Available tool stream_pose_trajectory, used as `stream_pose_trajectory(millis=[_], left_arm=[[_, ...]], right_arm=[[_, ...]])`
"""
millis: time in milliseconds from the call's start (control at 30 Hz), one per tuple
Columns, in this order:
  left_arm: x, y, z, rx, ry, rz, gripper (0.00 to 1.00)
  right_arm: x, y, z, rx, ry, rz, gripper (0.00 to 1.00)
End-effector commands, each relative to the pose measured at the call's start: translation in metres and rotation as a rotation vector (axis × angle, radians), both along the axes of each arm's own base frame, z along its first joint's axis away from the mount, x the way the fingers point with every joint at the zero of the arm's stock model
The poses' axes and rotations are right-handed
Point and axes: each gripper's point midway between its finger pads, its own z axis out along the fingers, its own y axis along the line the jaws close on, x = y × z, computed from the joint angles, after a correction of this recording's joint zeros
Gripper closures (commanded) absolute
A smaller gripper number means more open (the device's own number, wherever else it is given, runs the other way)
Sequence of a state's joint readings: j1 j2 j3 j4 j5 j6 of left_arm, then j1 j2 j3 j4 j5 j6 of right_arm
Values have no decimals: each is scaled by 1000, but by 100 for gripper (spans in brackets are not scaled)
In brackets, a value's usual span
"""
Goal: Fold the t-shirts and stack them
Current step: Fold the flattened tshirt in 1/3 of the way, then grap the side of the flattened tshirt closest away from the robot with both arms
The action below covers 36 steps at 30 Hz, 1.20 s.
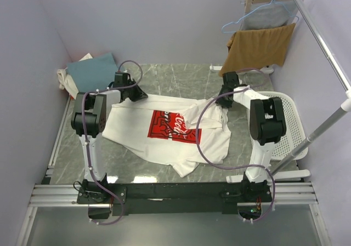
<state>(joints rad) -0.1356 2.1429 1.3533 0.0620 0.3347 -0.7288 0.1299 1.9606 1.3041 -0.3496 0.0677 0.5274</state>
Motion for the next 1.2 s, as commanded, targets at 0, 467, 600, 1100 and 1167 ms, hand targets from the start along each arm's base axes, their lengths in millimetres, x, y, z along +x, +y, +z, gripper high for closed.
stream_pose_trajectory(millis=[0, 467, 600, 1100, 1167], left_arm=[[-2, 36, -38, 37, 124, 62, 99], [19, 78, -9, 28, 60, 182, 99], [17, 68, 0, -24, 23, 145, 78], [-148, 51, 80, 139, -116, 283, 11], [-187, 66, 72, 153, -95, 328, 9]], right_arm=[[24, 1, 13, -3, -28, 26, 70], [1, -37, 69, -183, -96, -26, 8], [-26, -17, 73, -80, -108, 32, 8], [-195, 71, 78, 188, -103, 300, 8], [-215, 85, 70, 247, -86, 313, 9]])
